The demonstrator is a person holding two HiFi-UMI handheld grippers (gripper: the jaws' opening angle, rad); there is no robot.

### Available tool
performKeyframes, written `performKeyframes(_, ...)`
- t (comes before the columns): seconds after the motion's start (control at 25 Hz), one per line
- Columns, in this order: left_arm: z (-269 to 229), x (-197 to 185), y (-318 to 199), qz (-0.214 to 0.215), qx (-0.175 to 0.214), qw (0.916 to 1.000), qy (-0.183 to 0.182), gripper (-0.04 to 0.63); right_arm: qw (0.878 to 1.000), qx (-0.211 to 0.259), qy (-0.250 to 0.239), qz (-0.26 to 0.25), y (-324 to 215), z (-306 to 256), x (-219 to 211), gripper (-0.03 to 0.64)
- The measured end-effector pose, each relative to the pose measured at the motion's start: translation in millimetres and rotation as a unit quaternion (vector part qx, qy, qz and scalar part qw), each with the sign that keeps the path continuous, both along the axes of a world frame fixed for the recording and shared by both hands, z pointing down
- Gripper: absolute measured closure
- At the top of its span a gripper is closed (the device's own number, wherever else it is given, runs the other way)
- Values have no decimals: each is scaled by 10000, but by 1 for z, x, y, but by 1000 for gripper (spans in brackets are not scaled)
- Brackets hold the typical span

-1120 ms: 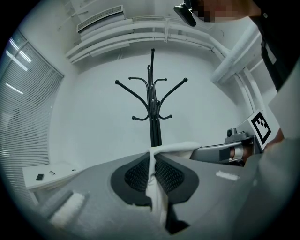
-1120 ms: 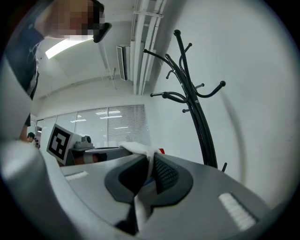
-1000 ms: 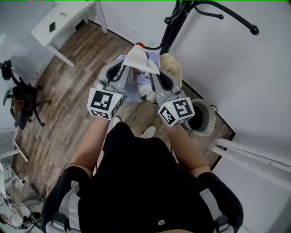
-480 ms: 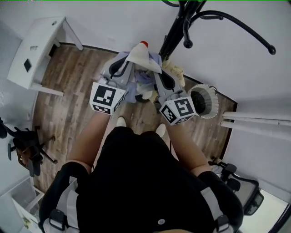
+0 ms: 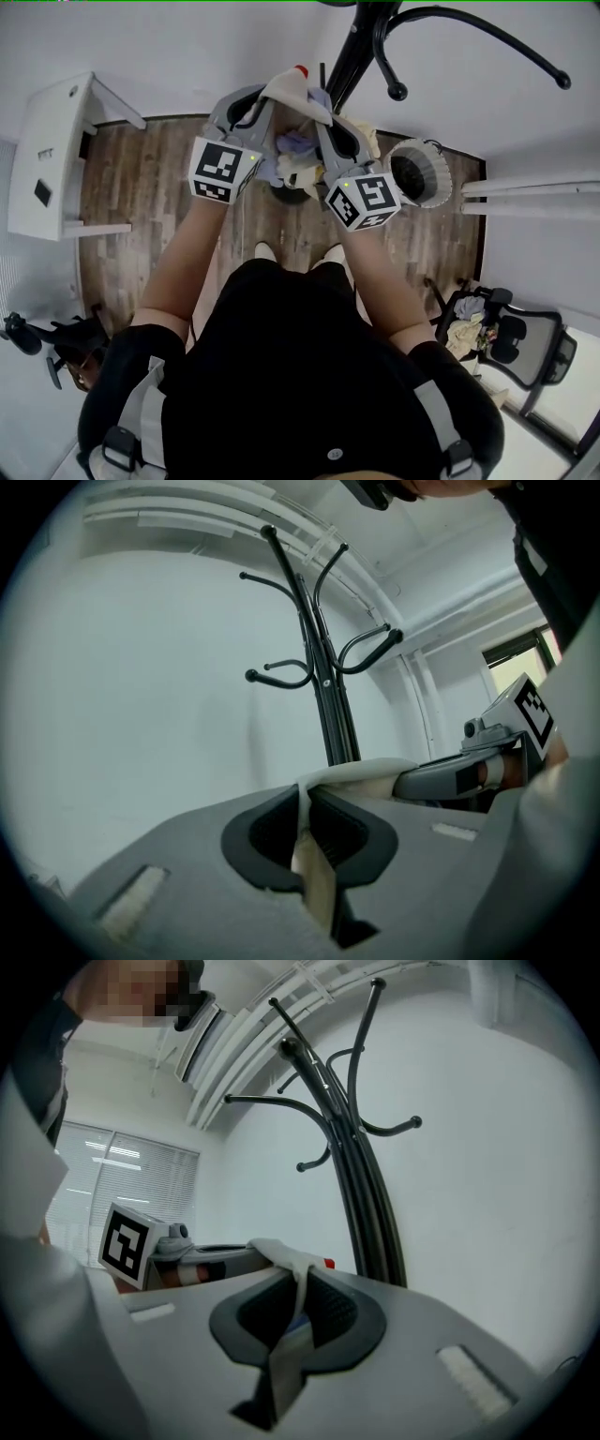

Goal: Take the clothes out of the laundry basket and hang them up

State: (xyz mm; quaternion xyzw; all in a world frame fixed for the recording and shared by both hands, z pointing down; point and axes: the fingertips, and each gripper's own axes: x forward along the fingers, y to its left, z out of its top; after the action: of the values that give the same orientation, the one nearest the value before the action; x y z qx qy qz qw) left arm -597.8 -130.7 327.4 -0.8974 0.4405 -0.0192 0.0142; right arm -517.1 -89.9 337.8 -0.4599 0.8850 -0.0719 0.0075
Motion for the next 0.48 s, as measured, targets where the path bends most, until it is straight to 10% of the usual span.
performKeyframes(0.48,78,24,-47,453,-364,9983,-28,584,9937,-544,61,979,-35,76,21,601)
